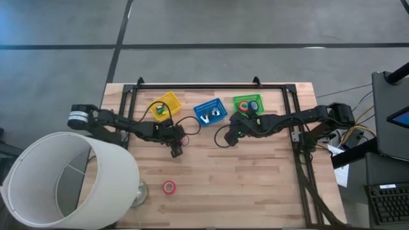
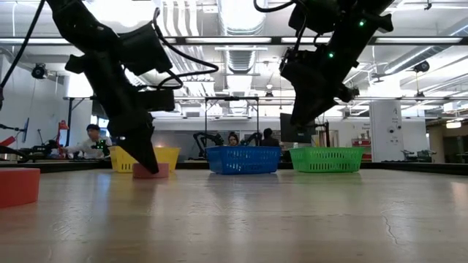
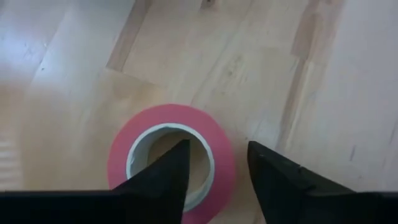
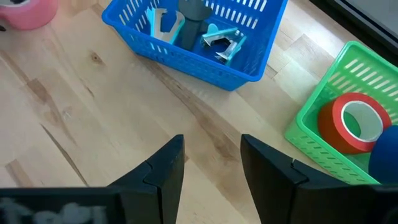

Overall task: Pick and place Stapler, Stapler remover, tape
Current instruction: Put the pink tape into the green basket

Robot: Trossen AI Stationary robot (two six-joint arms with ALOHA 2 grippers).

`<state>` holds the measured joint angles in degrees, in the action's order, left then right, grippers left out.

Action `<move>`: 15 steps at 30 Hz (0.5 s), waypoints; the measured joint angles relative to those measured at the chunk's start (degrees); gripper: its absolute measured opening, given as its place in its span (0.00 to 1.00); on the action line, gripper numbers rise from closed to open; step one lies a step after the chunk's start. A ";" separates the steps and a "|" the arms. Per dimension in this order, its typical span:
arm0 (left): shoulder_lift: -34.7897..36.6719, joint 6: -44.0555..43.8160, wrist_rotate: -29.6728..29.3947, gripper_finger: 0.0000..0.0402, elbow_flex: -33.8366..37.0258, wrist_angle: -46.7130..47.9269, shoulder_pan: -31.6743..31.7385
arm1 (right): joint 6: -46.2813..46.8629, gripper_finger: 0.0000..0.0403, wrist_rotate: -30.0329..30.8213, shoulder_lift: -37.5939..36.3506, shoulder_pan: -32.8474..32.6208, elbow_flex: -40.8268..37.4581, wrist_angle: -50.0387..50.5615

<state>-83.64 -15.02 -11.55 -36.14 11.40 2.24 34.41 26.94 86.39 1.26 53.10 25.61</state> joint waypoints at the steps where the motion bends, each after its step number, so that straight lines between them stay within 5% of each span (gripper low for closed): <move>1: 0.00 0.19 -0.02 0.38 -0.02 -0.02 0.00 | 0.01 0.38 0.00 0.00 0.00 0.00 -0.31; 8: 0.02 0.49 -0.11 0.09 -0.06 -3.12 0.00 | -0.44 0.36 -2.89 0.00 0.00 0.02 -2.77; 15: 0.15 4.28 3.07 0.10 -0.07 -15.49 -0.18 | -7.23 0.33 -9.90 0.00 -1.12 0.02 -9.82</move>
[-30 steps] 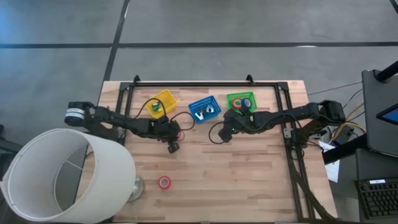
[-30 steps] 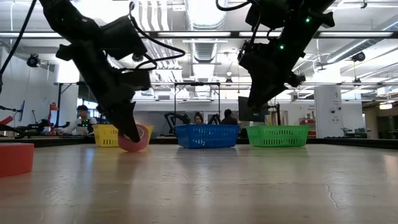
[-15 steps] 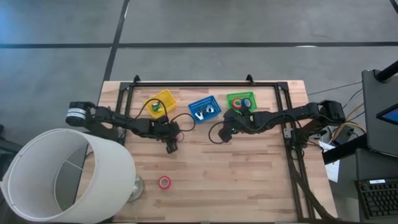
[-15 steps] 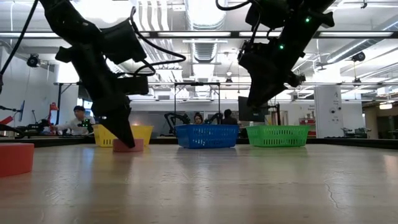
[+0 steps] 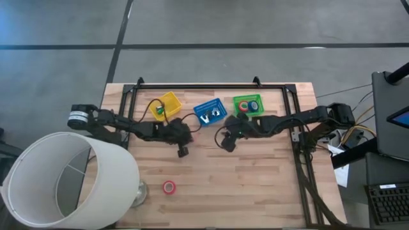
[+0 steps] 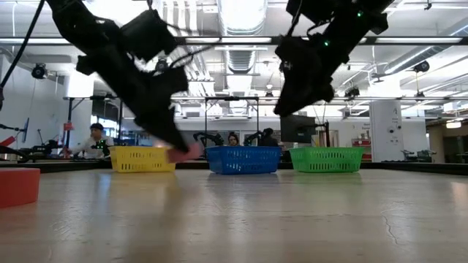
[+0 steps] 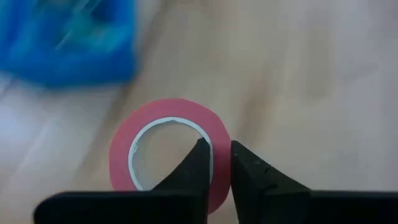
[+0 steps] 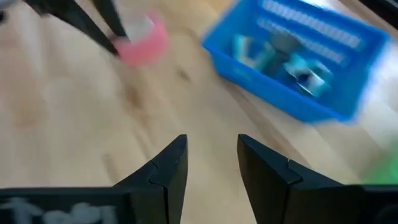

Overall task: Pick and place Stapler, Stapler remover, tape
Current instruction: Put the pink tape into the green basket

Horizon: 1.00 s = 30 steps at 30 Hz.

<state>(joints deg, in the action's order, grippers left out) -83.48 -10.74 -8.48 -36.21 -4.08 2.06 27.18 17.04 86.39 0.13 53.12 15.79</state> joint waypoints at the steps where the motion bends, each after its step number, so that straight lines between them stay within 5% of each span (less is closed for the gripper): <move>1: 0.02 1.36 2.88 0.11 0.00 -3.13 -0.04 | -1.50 0.33 -1.11 0.00 -0.26 0.00 -1.61; 5: 0.07 6.23 13.83 0.11 -0.09 -14.70 -0.18 | -6.18 0.33 -7.65 0.00 -1.27 -0.02 -8.40; 10: 0.07 15.86 14.35 0.11 -0.09 -21.90 -1.13 | -4.48 0.34 -11.09 0.00 -2.05 -0.02 -15.82; 19: 0.07 29.52 -13.17 0.11 -0.09 -27.35 -5.35 | 1.52 0.36 -8.36 0.00 -2.15 -0.11 -18.01; 24: 0.07 31.23 -14.07 0.11 -0.09 -28.47 -6.07 | 3.75 0.36 0.11 0.00 -2.11 -0.11 -18.73; 30: 0.07 30.99 -14.16 0.11 -0.09 -34.42 -6.07 | 4.48 0.37 1.11 0.02 -2.11 -0.16 -21.96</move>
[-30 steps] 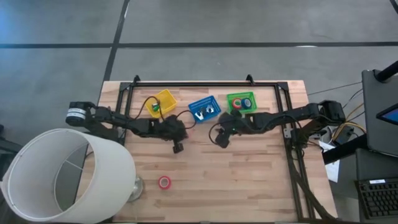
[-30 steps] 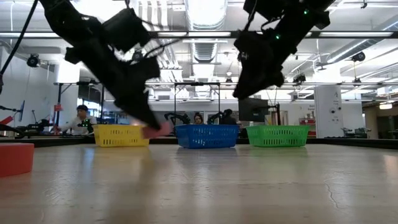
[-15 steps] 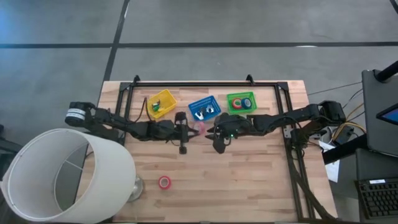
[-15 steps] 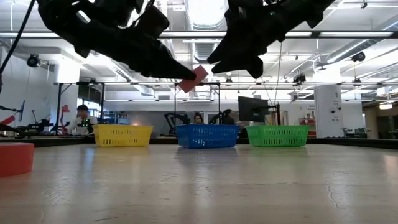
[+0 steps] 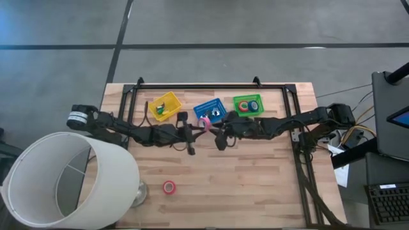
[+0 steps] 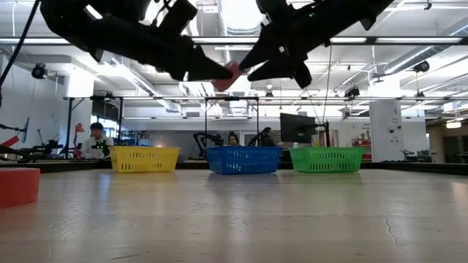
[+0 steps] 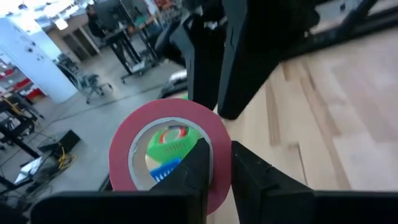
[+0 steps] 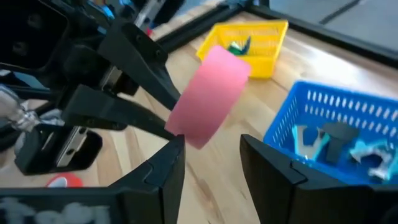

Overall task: Pick and place Stapler, Stapler remover, tape
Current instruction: Put the pink tape into the green basket

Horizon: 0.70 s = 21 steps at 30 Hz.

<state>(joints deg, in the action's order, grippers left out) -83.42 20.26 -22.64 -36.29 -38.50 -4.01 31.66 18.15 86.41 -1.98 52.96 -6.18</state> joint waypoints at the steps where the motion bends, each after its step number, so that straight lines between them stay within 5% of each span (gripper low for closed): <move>1: 0.00 -0.04 0.01 0.12 0.00 -0.78 0.00 | -0.83 0.38 0.02 0.00 -0.02 -0.01 -0.78; 21: 0.00 -1.23 -0.52 0.12 -0.48 -2.04 -0.07 | -2.23 0.40 7.27 3.99 -0.06 -0.14 -12.90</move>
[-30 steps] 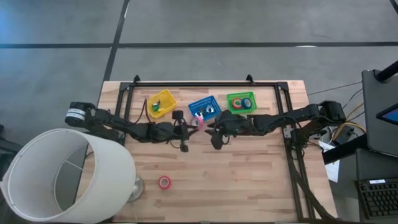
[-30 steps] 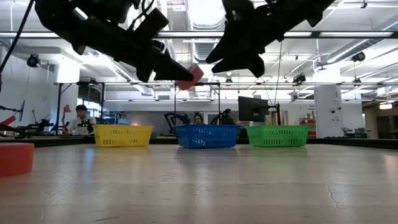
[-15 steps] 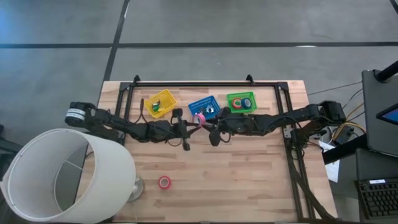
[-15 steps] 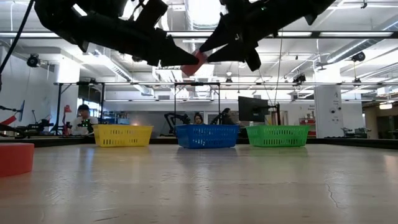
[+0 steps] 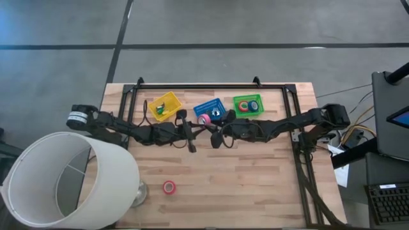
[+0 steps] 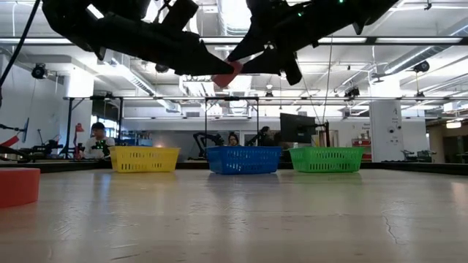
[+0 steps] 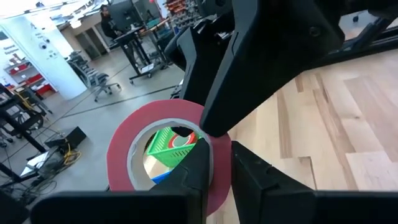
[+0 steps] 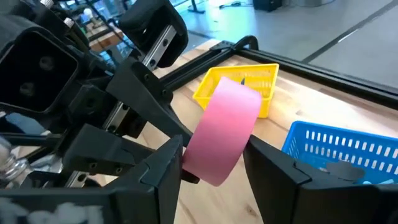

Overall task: Pick and place Stapler, Stapler remover, tape
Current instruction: Put the pink tape into the green basket

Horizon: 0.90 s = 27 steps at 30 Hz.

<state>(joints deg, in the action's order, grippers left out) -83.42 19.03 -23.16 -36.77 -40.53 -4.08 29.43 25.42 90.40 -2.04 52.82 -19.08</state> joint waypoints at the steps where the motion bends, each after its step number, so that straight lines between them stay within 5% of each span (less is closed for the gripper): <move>1: 0.00 0.00 0.09 0.12 0.04 0.02 0.00 | -0.01 0.40 0.57 0.23 -0.02 0.00 -0.25; 27: -0.04 -8.65 -0.34 0.21 0.04 2.56 -0.07 | -3.13 0.28 1.36 1.60 0.17 0.09 -0.54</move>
<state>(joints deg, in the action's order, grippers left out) -83.46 10.37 -23.51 -36.73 -37.98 -4.14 26.30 26.79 92.01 -1.87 52.90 -19.62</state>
